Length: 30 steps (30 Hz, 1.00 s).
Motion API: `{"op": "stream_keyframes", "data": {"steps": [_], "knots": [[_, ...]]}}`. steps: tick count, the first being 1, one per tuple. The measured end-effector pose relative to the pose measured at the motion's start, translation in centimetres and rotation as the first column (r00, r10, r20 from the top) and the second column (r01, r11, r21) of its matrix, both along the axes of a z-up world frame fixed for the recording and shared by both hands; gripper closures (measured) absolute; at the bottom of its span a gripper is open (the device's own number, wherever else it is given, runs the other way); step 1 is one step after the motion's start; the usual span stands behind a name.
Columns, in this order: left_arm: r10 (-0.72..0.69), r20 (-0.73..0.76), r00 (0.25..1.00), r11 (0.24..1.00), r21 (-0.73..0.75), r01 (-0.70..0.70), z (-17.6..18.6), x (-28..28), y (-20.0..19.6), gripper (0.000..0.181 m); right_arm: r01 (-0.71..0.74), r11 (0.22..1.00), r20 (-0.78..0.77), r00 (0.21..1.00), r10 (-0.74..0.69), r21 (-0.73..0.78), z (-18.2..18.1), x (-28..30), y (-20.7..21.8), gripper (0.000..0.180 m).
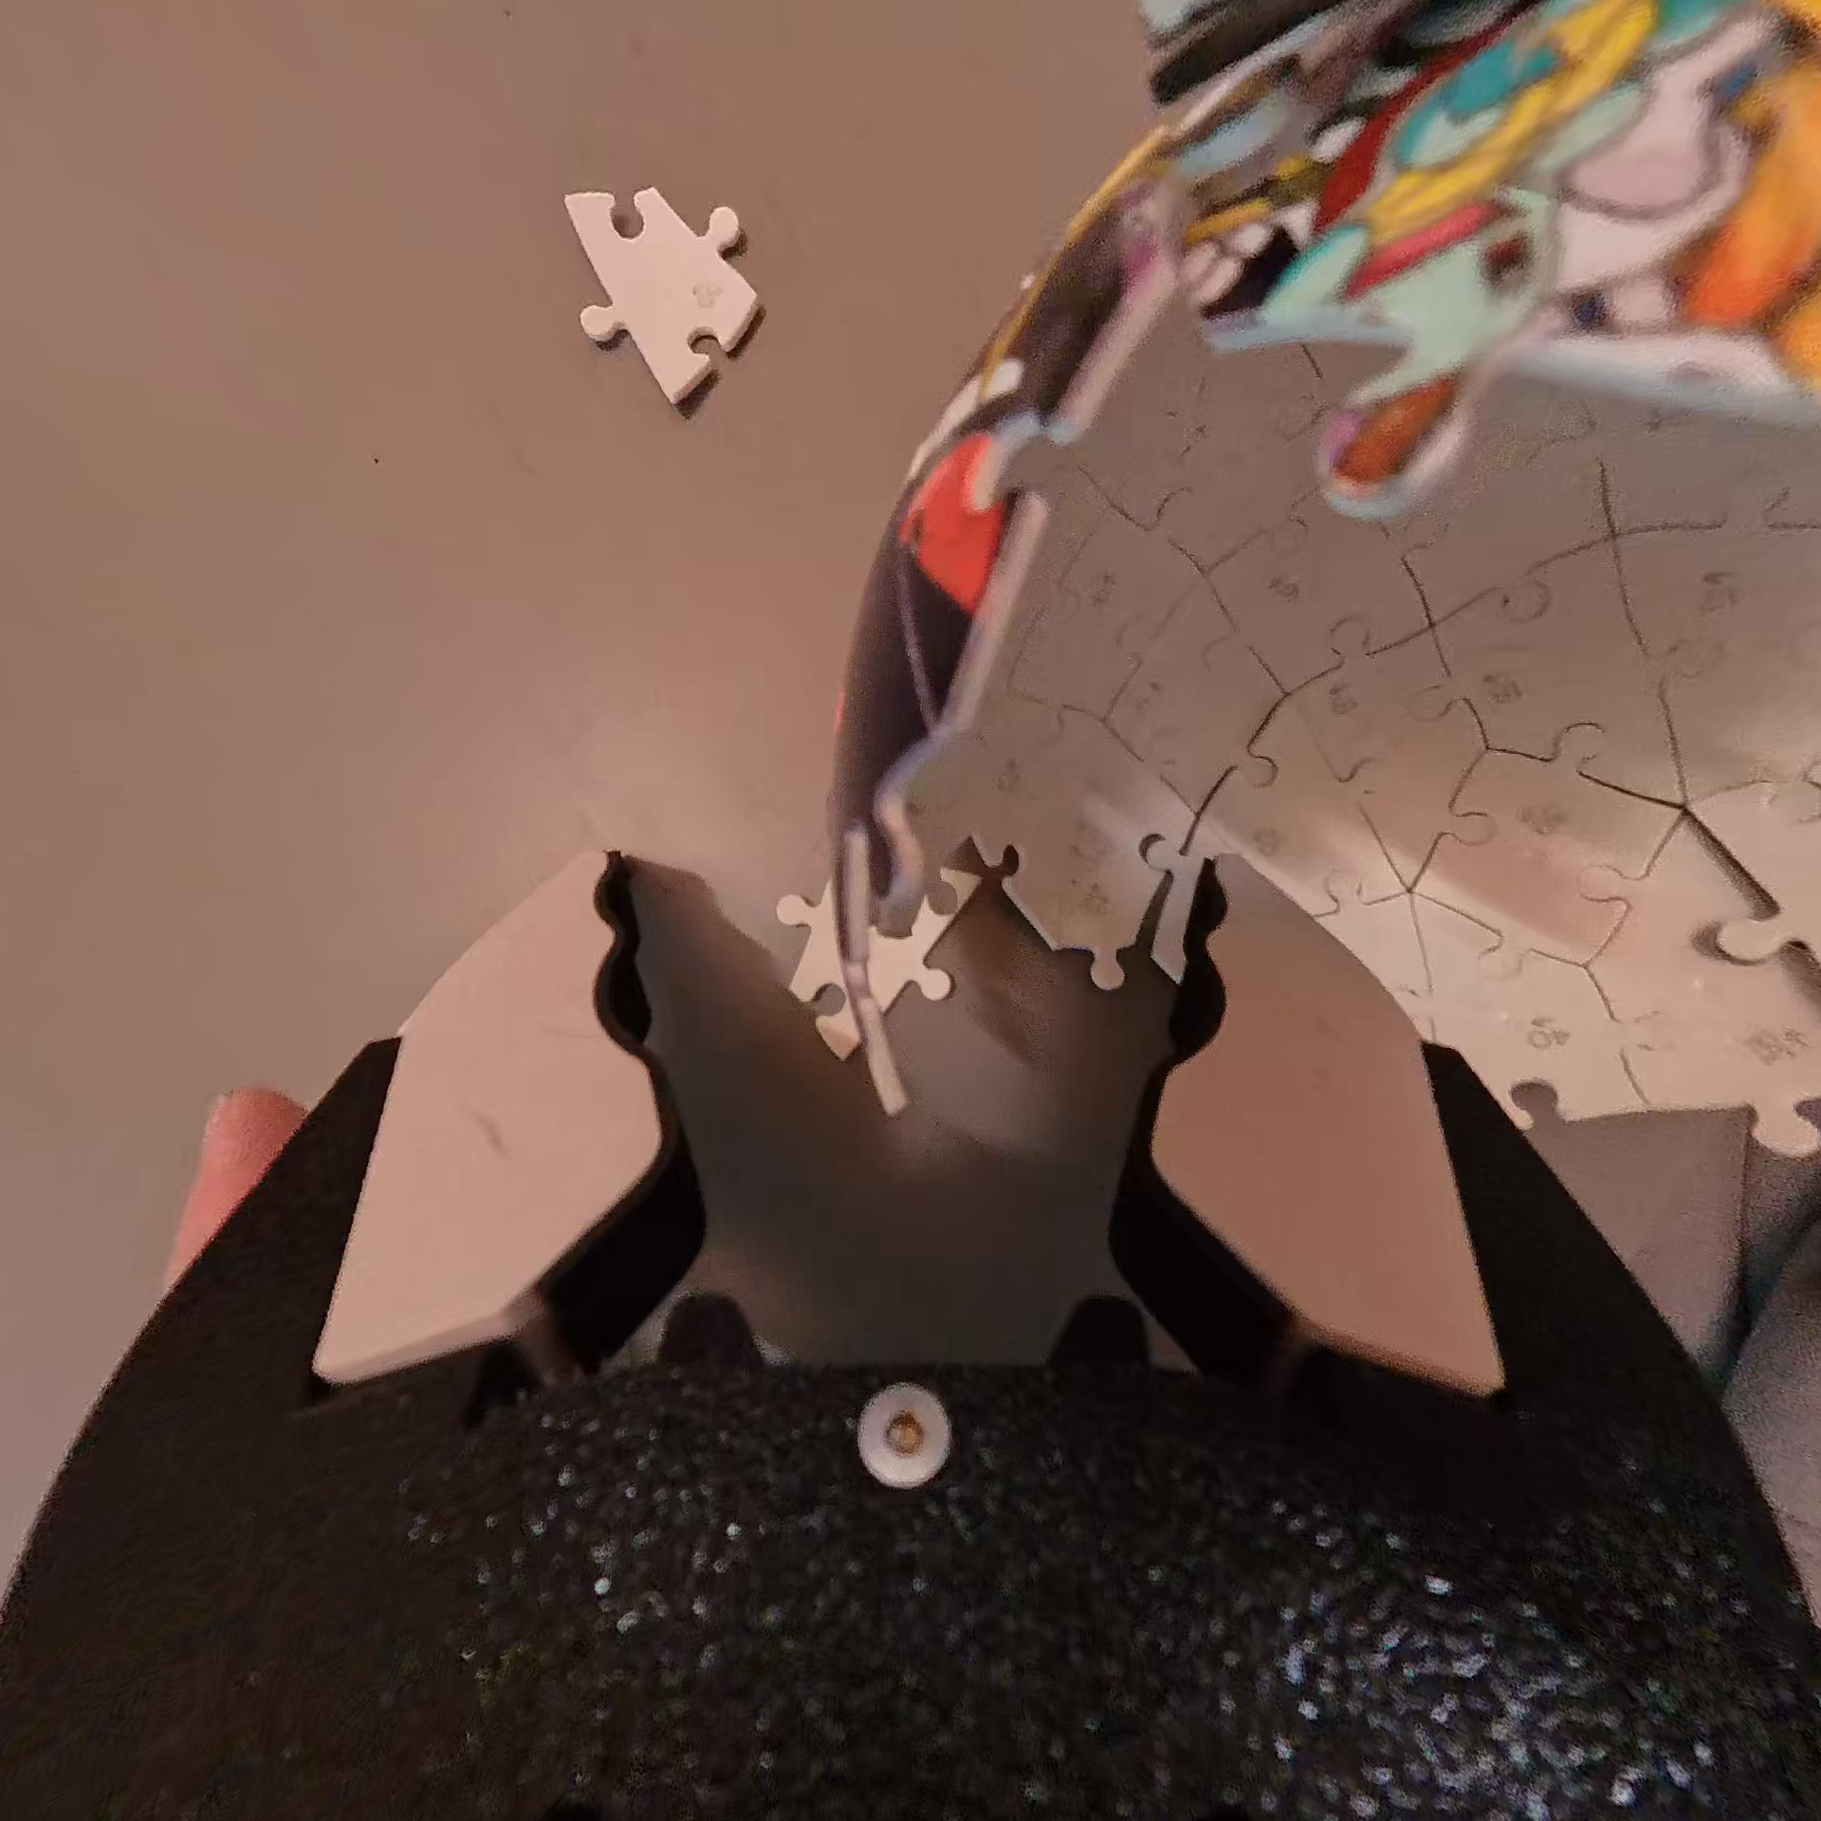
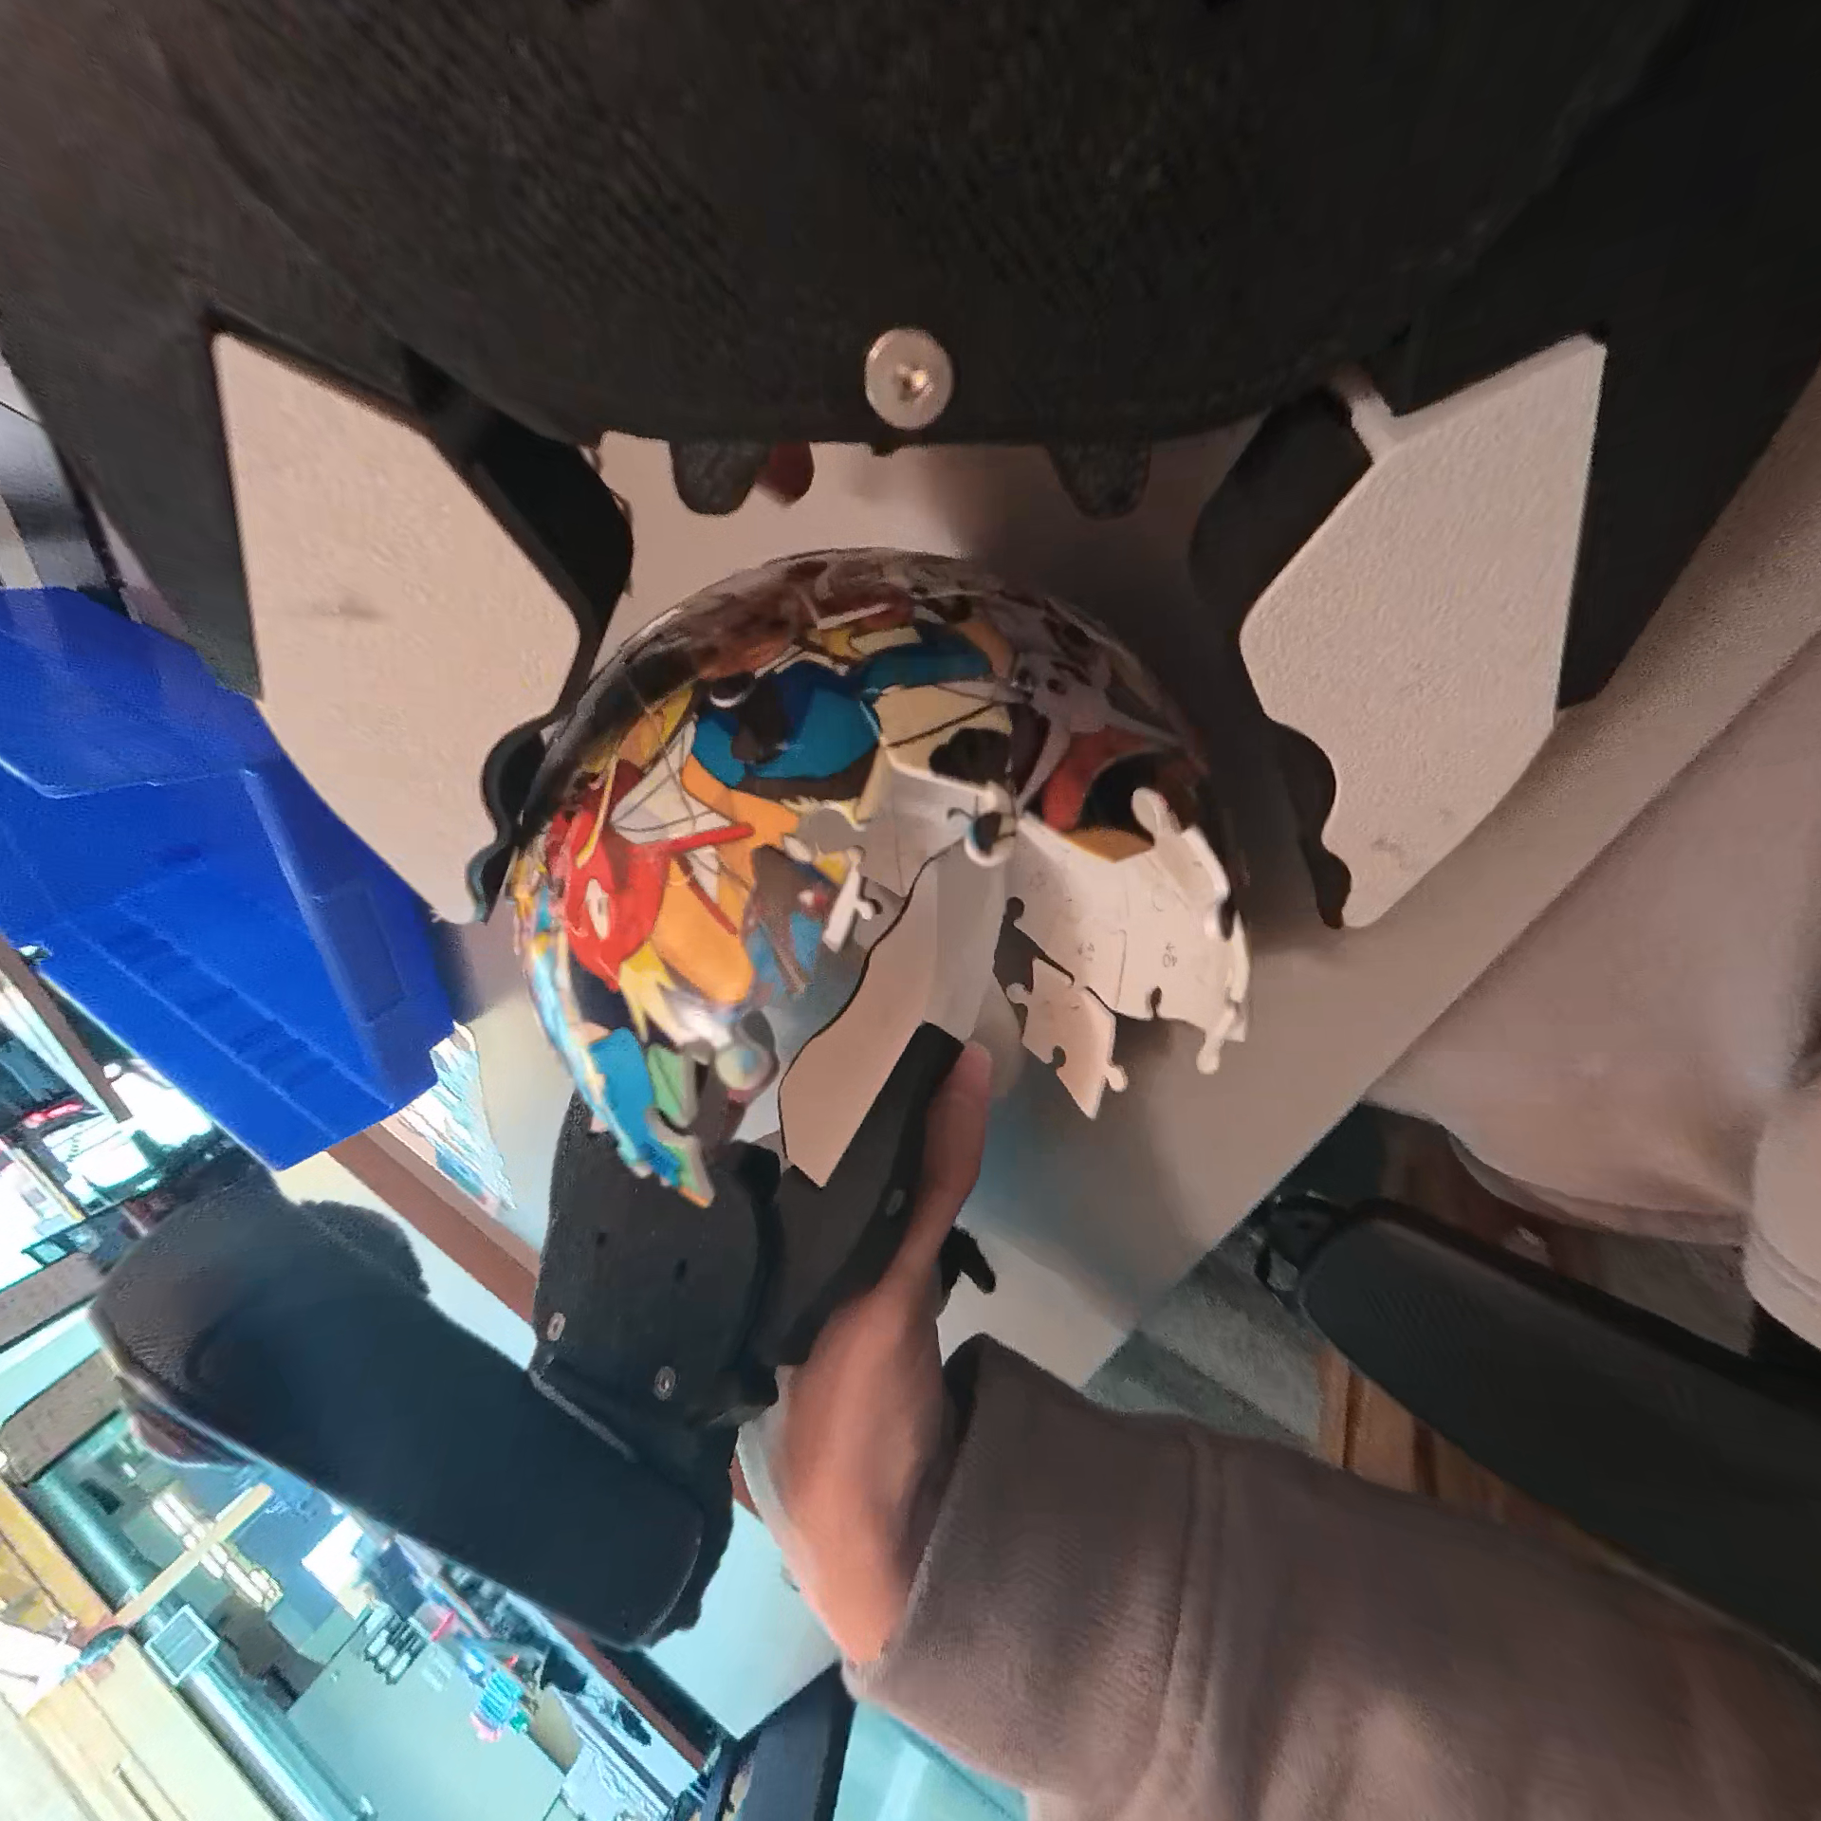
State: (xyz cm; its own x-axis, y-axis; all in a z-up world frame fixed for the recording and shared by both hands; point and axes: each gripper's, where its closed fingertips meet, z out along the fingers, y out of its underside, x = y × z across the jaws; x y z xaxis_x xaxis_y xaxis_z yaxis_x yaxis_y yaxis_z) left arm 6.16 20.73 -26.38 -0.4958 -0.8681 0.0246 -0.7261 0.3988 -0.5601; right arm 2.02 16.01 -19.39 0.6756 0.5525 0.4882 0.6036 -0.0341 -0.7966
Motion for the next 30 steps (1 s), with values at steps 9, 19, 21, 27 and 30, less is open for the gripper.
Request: {"op": "stream_keyframes", "data": {"steps": [9,19,21,27,30], "knots": [[-0.024,-0.015,1.000,1.000,0.012,0.024,-0.1,0.4,0.0,0.070,-0.030,0.996,0.005,1.000,0.030,-0.089,-1.7,2.6,-1.2,0.043],[0.001,0.012,1.000,0.999,0.032,-0.002,0.0,0.8,0.2,0.066,-0.084,0.996,0.086,0.993,0.085,-0.013,-1.1,1.3,0.0,0.046],[0.017,0.032,0.999,0.999,0.041,-0.019,0.2,0.9,0.3,0.063,-0.101,0.995,0.086,0.991,0.102,-0.017,-1.1,1.1,0.3,0.046],[0.059,0.058,0.997,0.997,0.050,-0.062,0.3,1.0,0.7,0.060,-0.153,0.988,0.086,0.984,0.154,-0.021,-1.1,0.9,0.5,0.045],[0.058,0.086,0.995,0.996,0.059,-0.063,0.5,0.5,1.1,0.063,-0.134,0.990,0.121,0.983,0.137,-0.032,-1.2,1.0,0.7,0.046]]}}
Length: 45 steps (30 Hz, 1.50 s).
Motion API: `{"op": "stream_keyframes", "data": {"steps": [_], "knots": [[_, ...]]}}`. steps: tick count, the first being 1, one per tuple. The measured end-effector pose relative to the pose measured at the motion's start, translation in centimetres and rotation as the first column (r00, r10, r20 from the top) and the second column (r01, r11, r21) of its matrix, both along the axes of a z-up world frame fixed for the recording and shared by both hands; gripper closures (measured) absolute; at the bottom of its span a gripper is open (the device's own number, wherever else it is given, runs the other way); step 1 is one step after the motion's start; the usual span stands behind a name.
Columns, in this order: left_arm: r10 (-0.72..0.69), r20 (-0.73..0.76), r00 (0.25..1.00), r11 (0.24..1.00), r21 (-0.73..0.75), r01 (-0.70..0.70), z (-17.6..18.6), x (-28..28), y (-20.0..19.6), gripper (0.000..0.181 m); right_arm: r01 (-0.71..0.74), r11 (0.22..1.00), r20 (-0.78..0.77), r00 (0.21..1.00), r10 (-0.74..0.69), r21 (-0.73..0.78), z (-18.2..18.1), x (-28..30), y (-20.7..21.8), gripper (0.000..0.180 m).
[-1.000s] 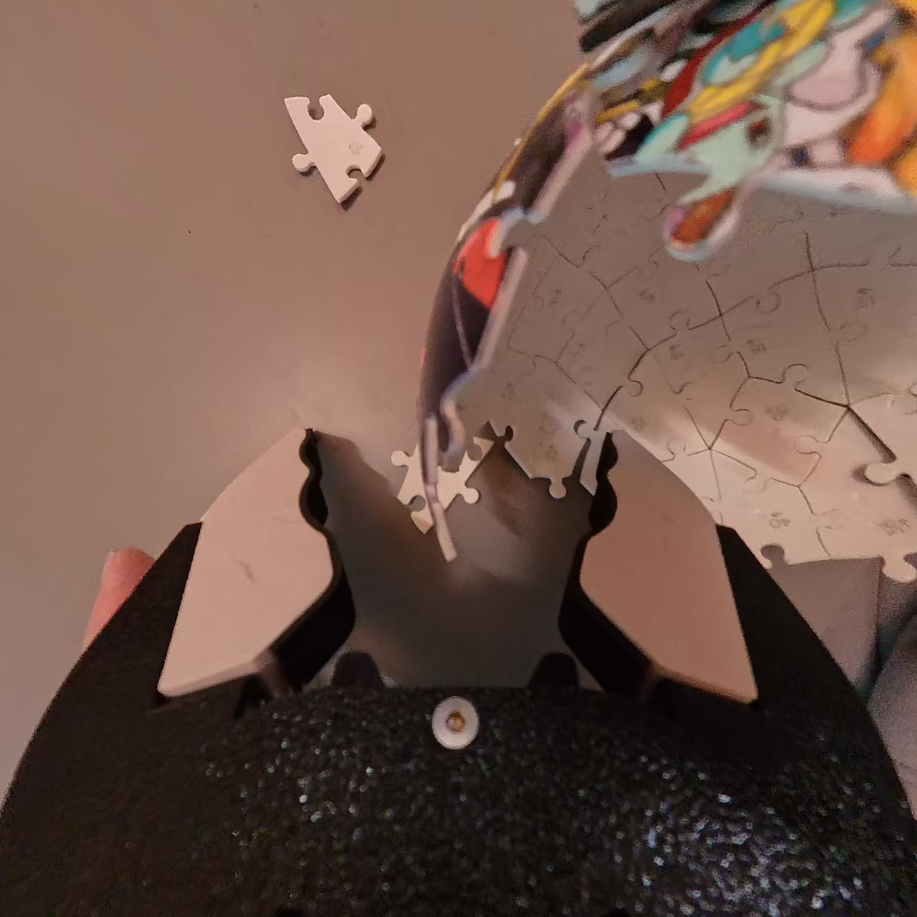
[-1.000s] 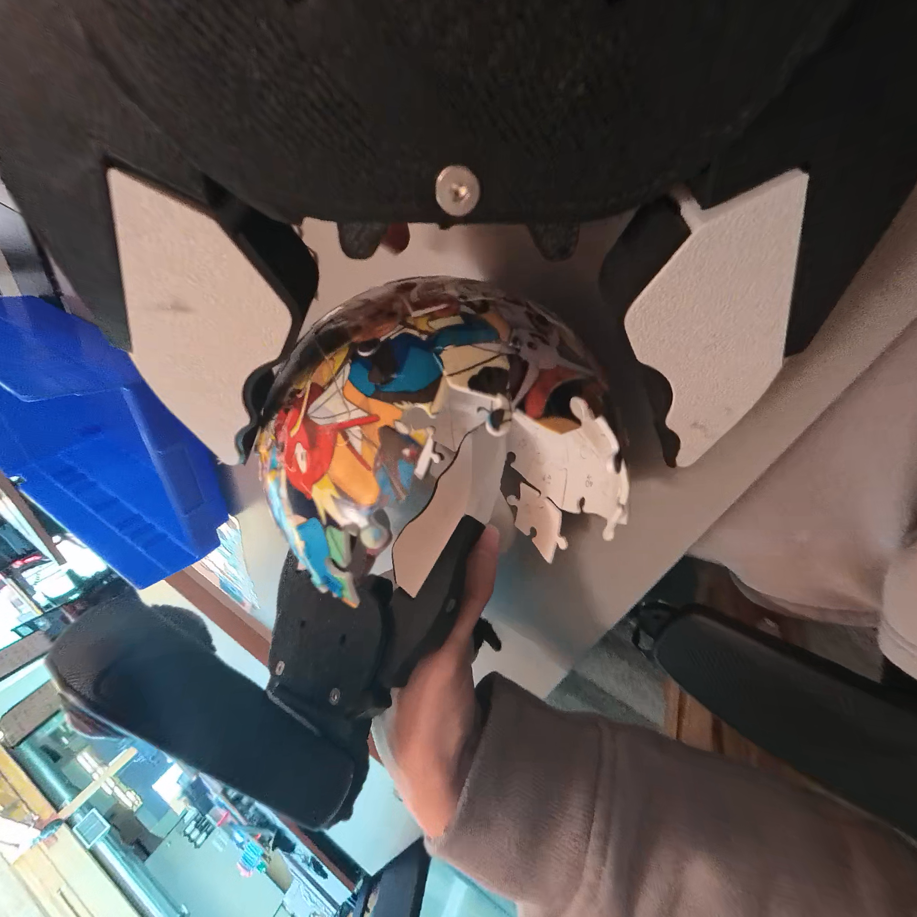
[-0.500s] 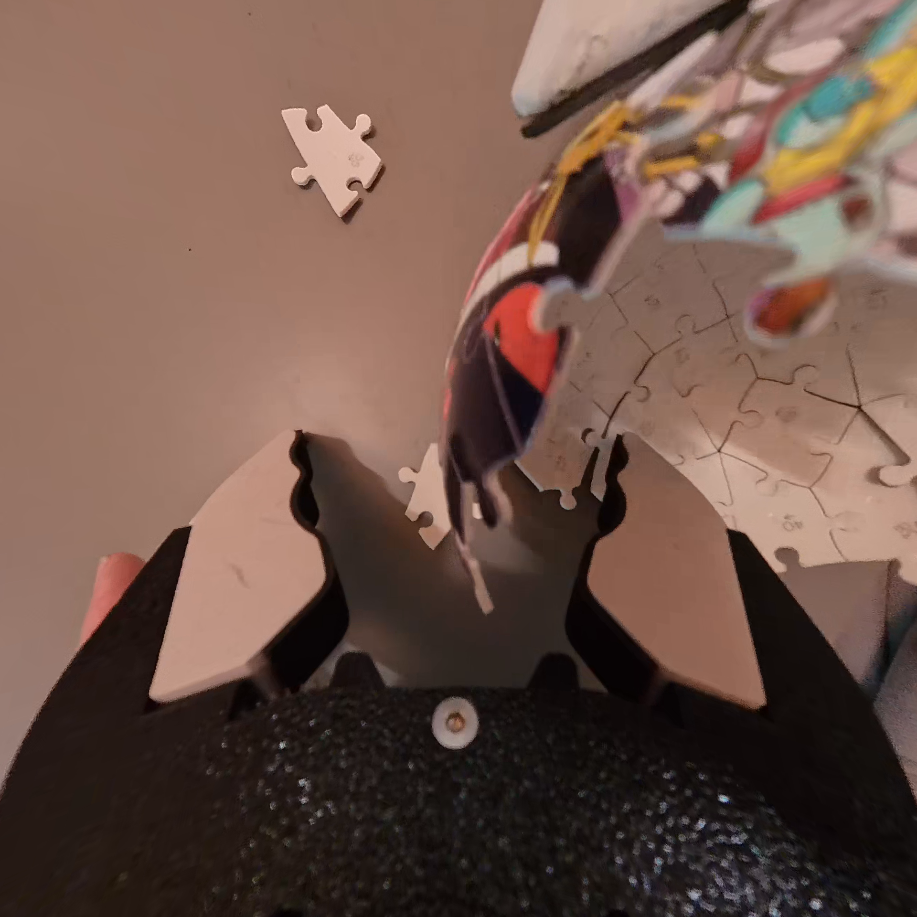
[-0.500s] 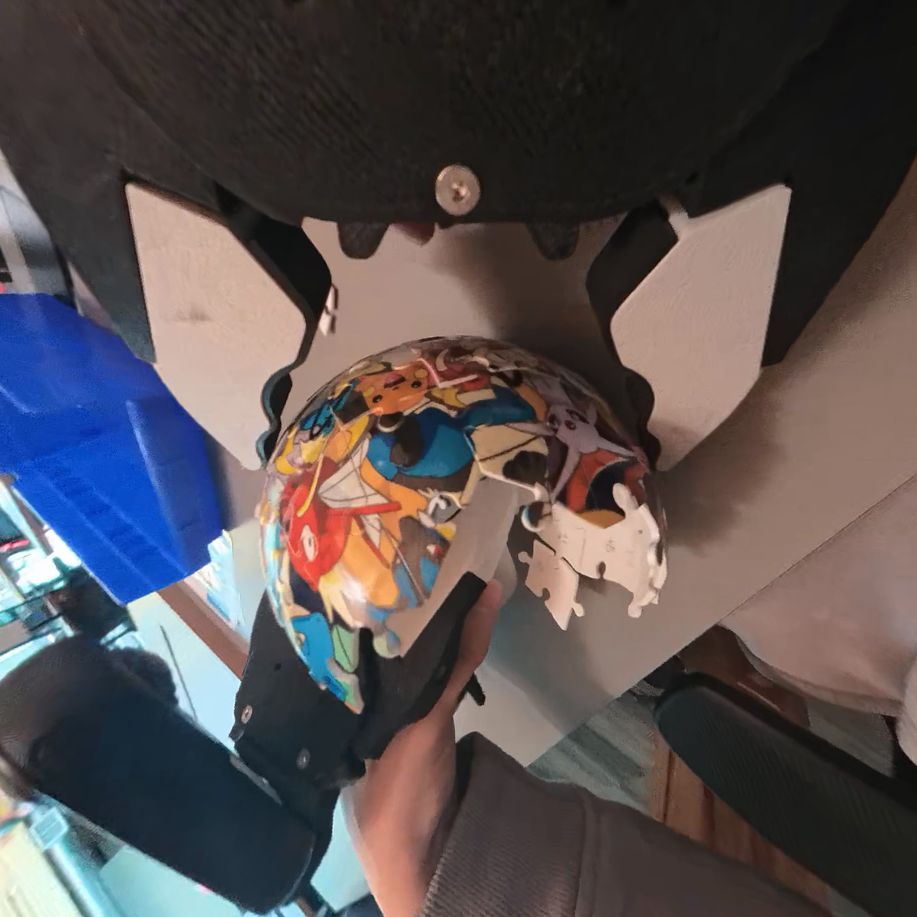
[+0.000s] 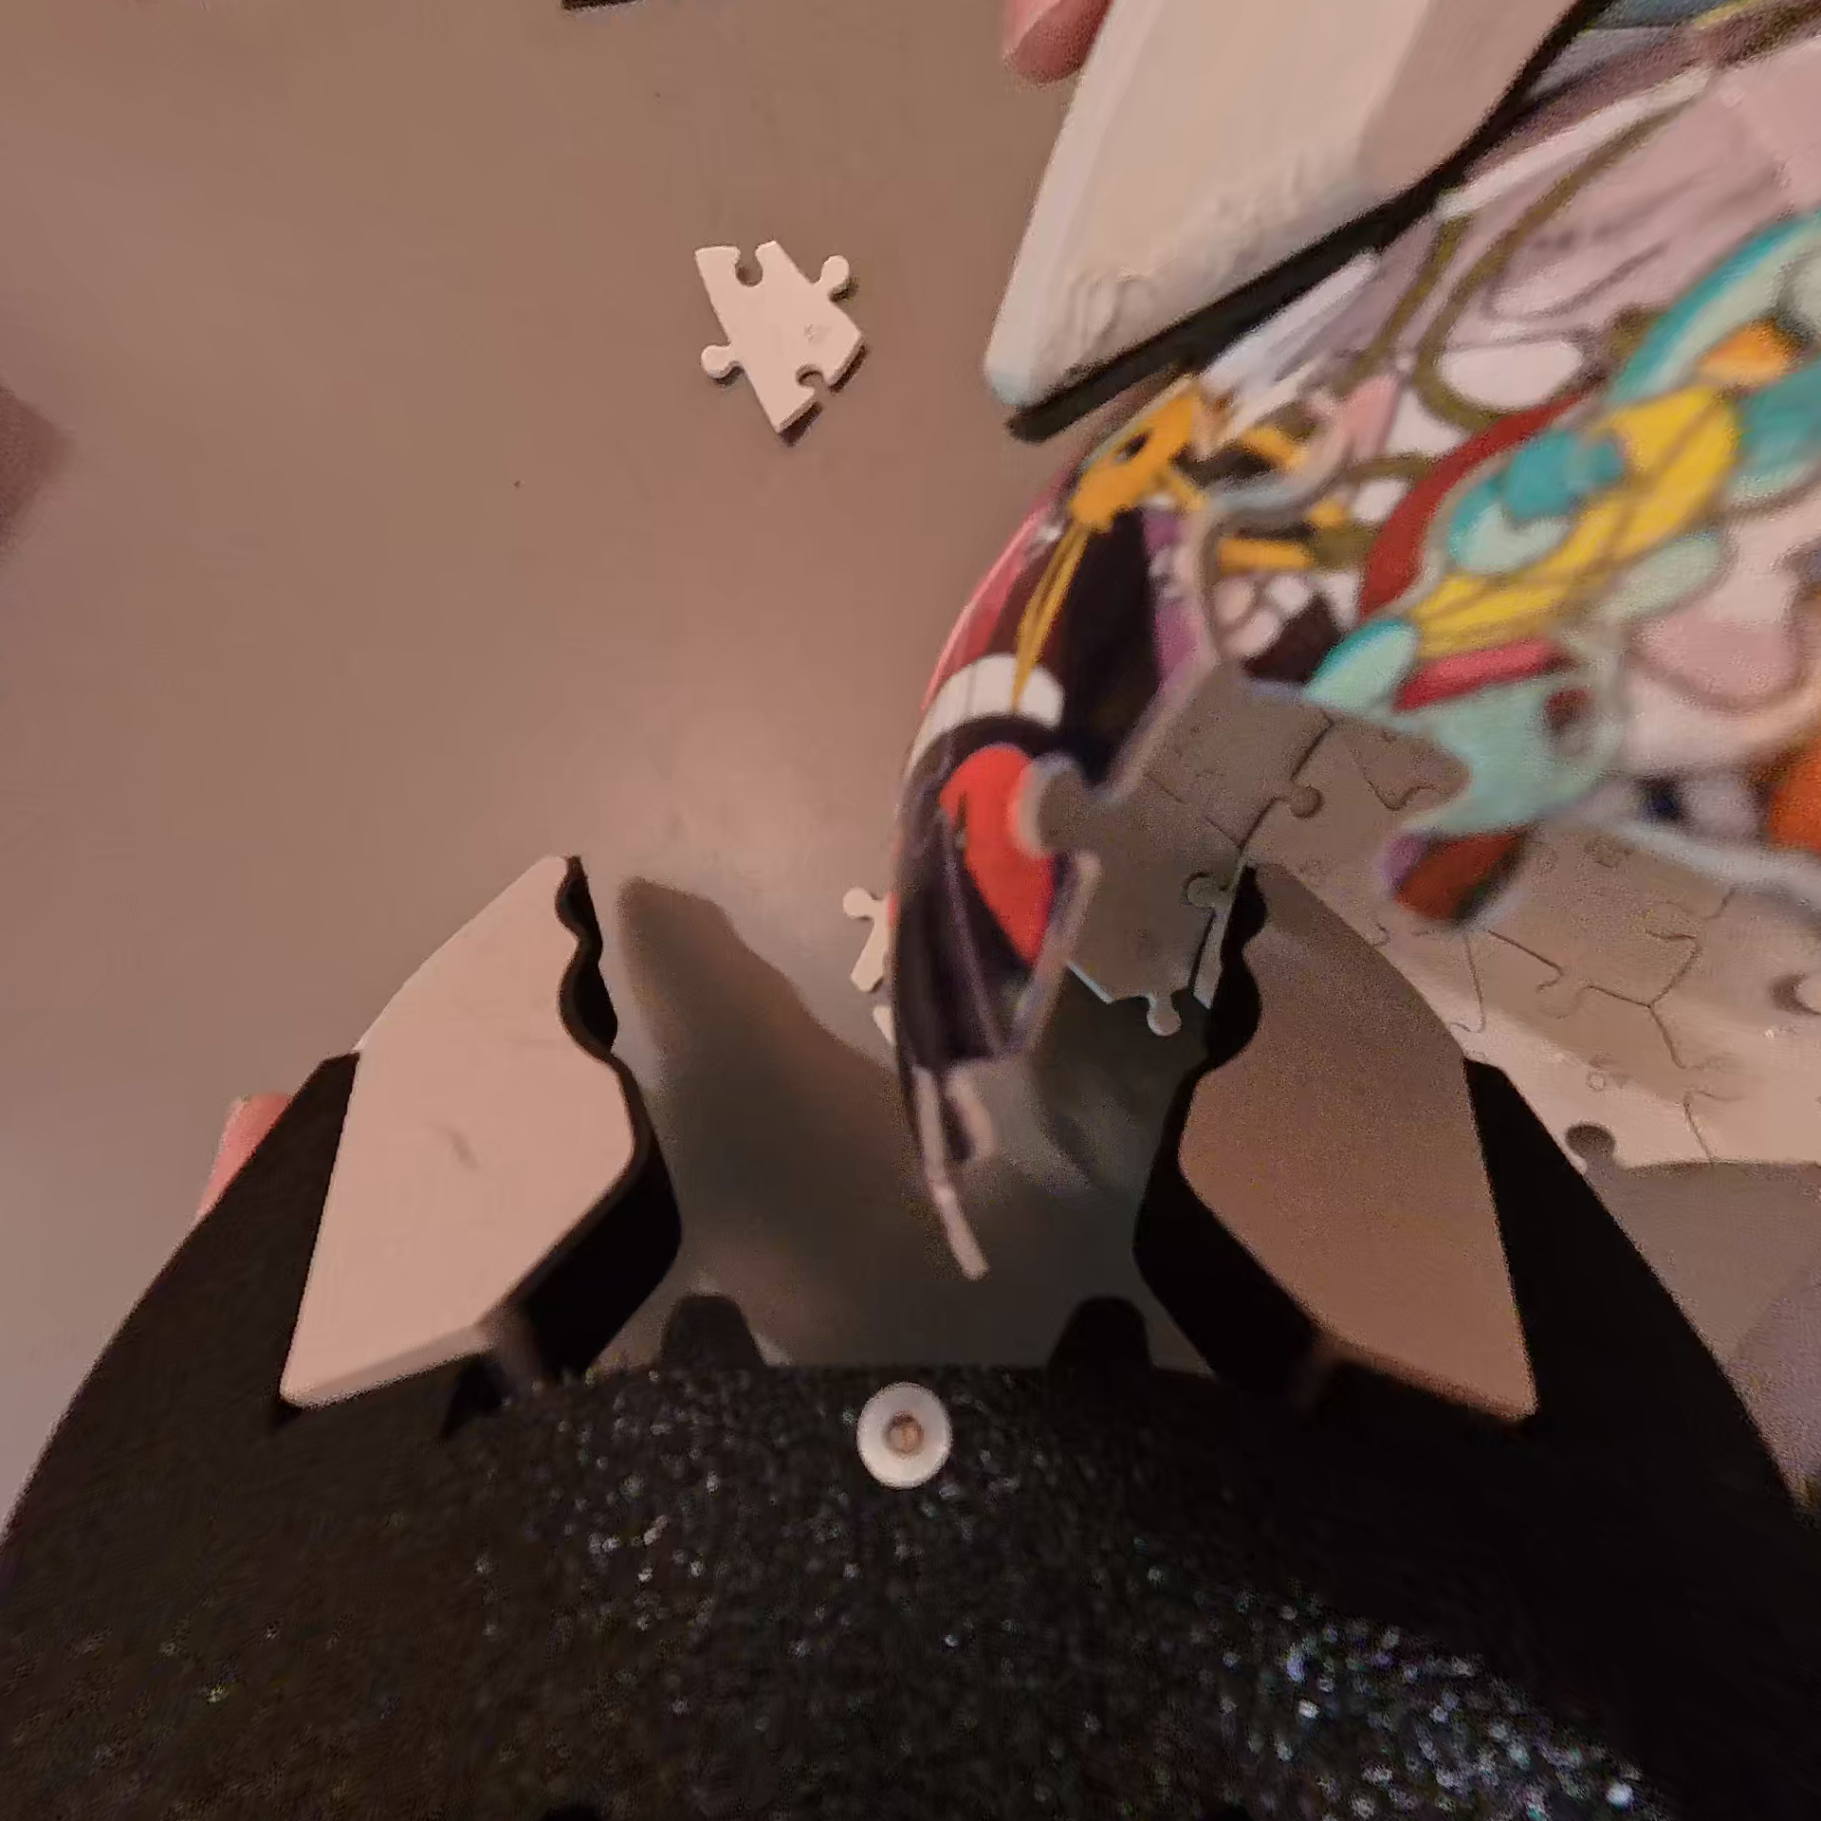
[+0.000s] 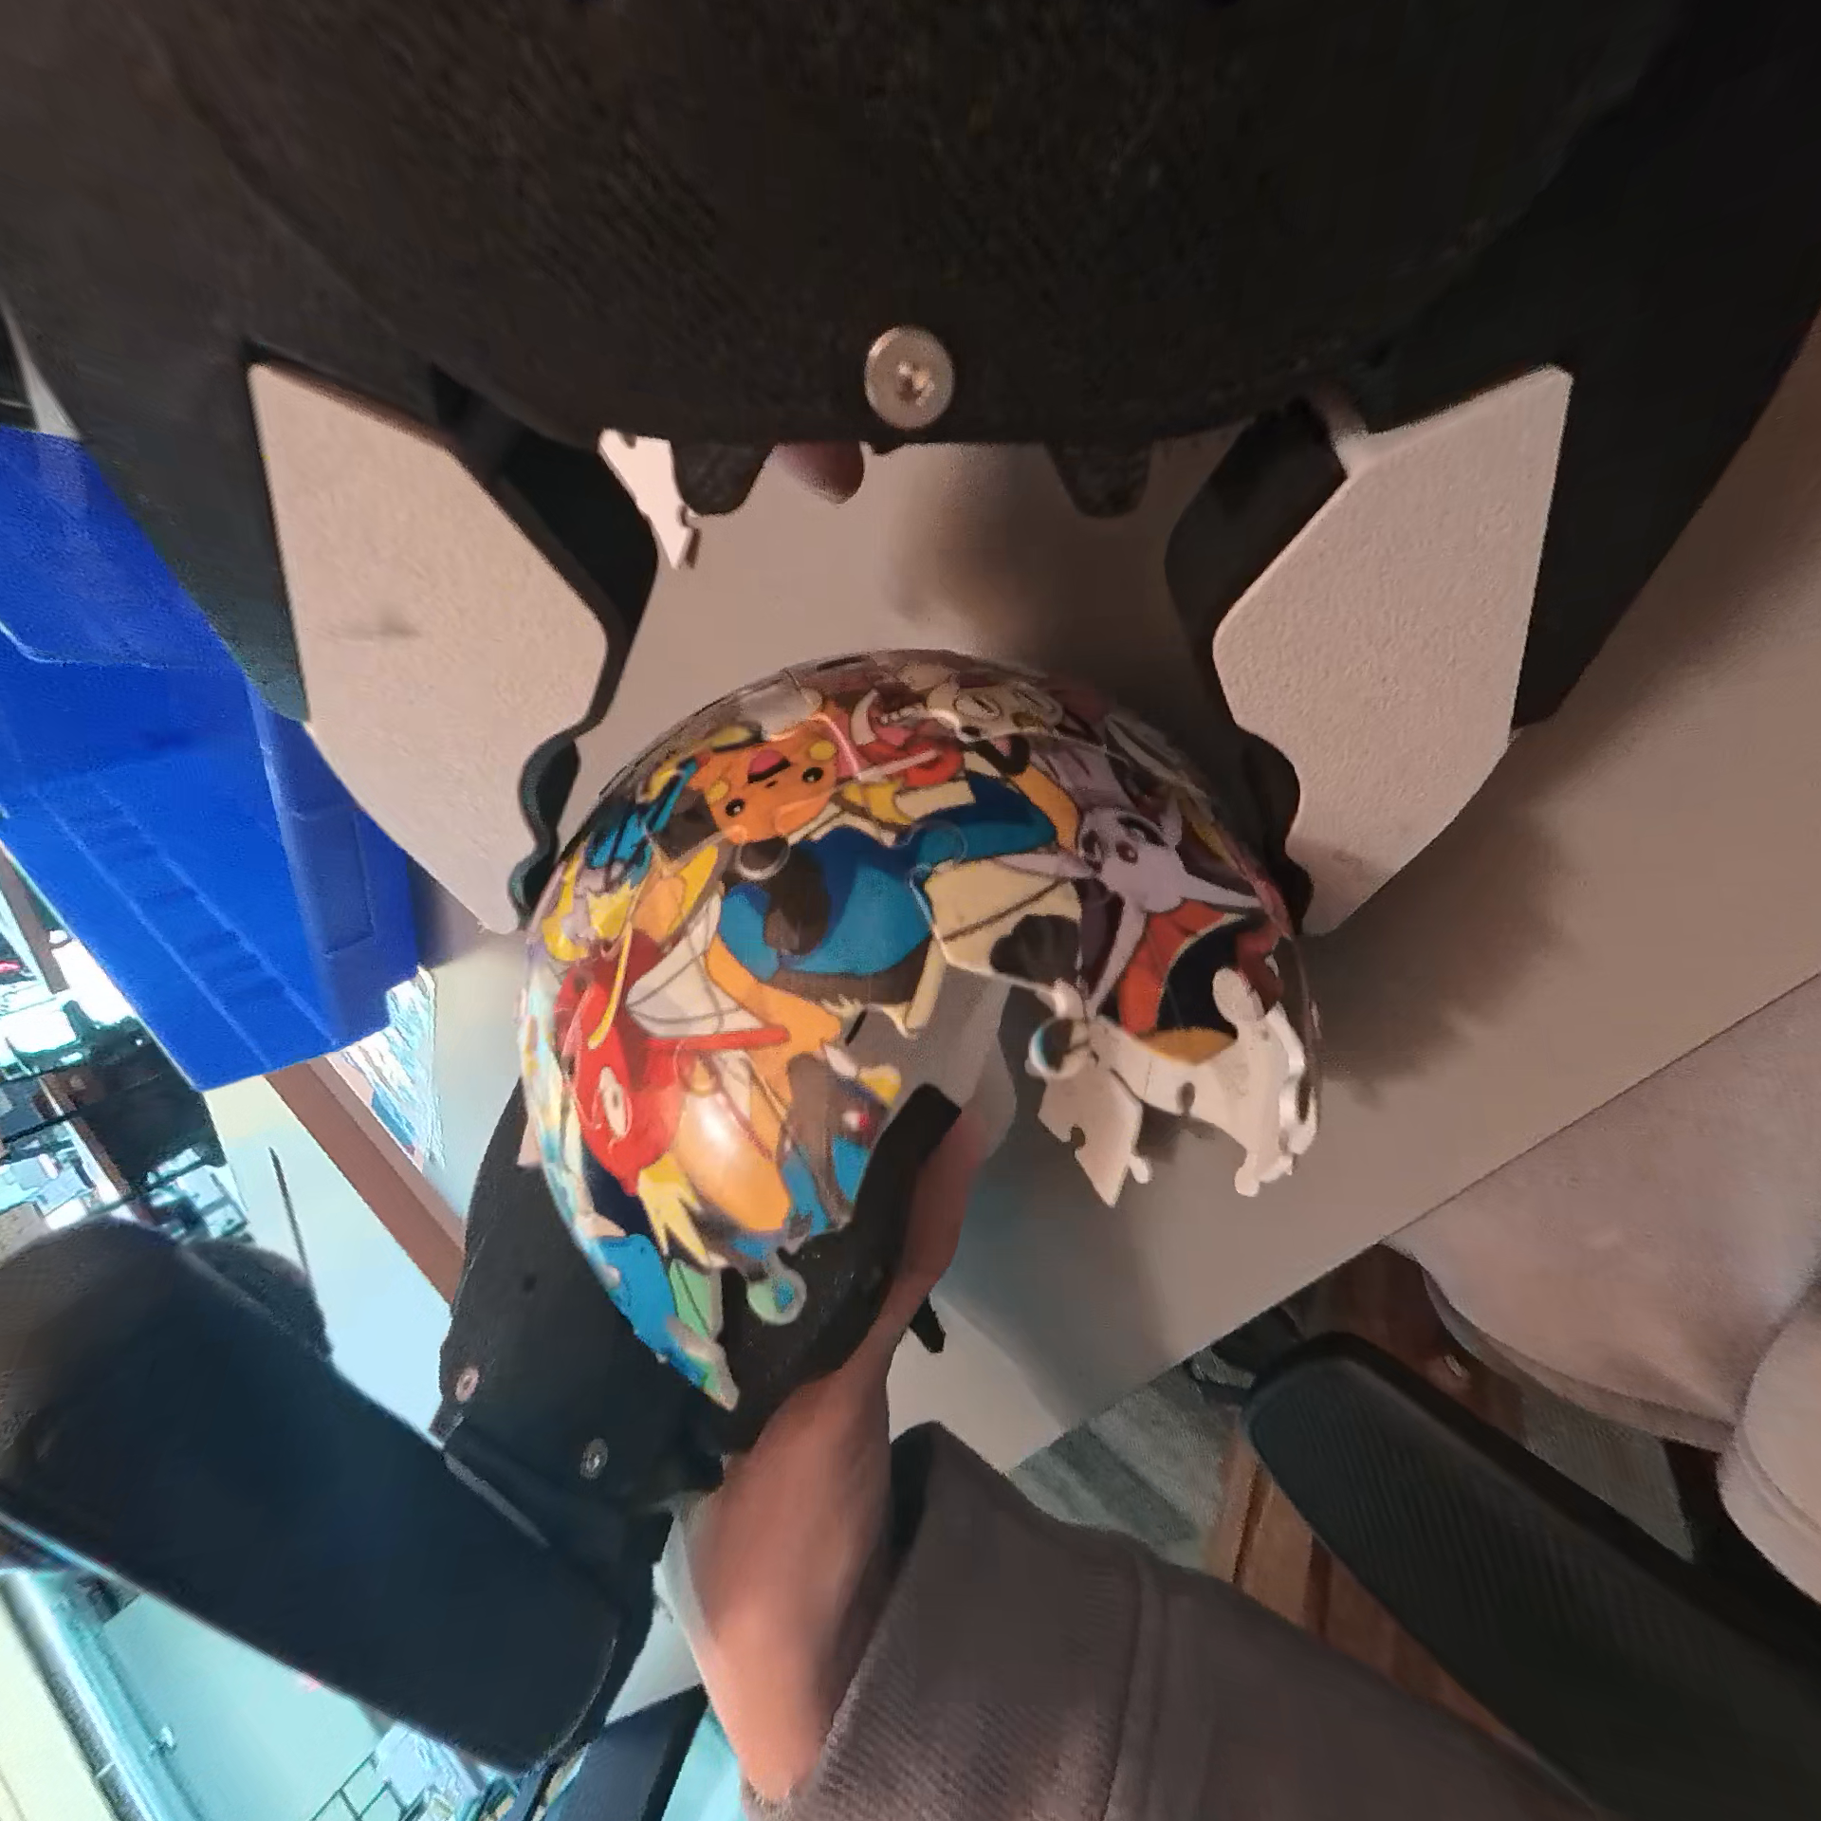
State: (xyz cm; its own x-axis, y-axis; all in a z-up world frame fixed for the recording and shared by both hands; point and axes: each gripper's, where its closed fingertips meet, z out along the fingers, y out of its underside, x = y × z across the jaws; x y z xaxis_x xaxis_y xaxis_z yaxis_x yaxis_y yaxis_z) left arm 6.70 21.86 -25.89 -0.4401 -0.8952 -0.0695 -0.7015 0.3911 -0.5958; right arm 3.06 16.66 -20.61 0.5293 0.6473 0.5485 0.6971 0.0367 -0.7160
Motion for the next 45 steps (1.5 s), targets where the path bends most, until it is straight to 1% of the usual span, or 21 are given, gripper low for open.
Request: {"op": "stream_keyframes", "data": {"steps": [2,5,9,15,18,22,27,31,36,45], "knots": [[0.022,0.016,1.000,1.000,-0.005,-0.022,0.1,-0.3,0.4,0.067,0.004,1.000,0.022,1.000,-0.004,0.012,-0.2,-0.2,0.0,0.046],[0.040,0.014,0.999,0.999,-0.003,-0.040,0.1,-0.9,0.9,0.065,0.010,1.000,0.016,1.000,-0.010,0.013,-0.2,-0.4,0.0,0.046],[0.039,0.031,0.999,0.998,0.039,-0.040,0.4,-1.2,1.4,0.066,0.026,1.000,0.008,1.000,-0.026,0.014,-0.3,-0.4,0.2,0.047],[0.057,0.048,0.997,0.997,0.047,-0.059,1.5,-1.7,2.5,0.081,0.028,0.999,0.006,1.000,-0.028,0.018,-0.2,-0.7,0.5,0.047],[0.025,0.024,0.999,0.999,0.030,-0.025,1.3,-2.1,2.0,0.081,0.030,0.999,0.010,0.999,-0.031,0.016,-0.2,-0.7,0.5,0.047],[-0.004,0.000,1.000,0.997,0.080,0.004,0.6,-2.1,1.5,0.081,0.032,0.999,0.005,0.999,-0.032,0.012,-0.2,-0.6,0.6,0.047],[-0.006,0.003,1.000,0.996,0.092,0.006,0.6,-1.8,1.4,0.081,0.029,1.000,-0.009,1.000,-0.028,0.009,-0.1,-0.9,0.7,0.047],[-0.019,0.017,1.000,0.996,0.084,0.017,0.6,-1.8,1.0,0.088,0.025,1.000,-0.023,0.999,-0.024,0.011,0.1,-1.2,0.9,0.047],[-0.028,0.038,0.999,0.994,0.106,0.024,0.7,-1.5,0.8,0.088,0.028,1.000,-0.055,0.998,-0.027,0.006,0.3,-1.1,1.0,0.047],[0.015,0.051,0.999,1.000,-0.022,-0.014,0.4,-1.6,0.6,0.089,0.033,0.999,-0.062,0.998,-0.032,0.008,0.4,-1.3,1.2,0.047]]}}
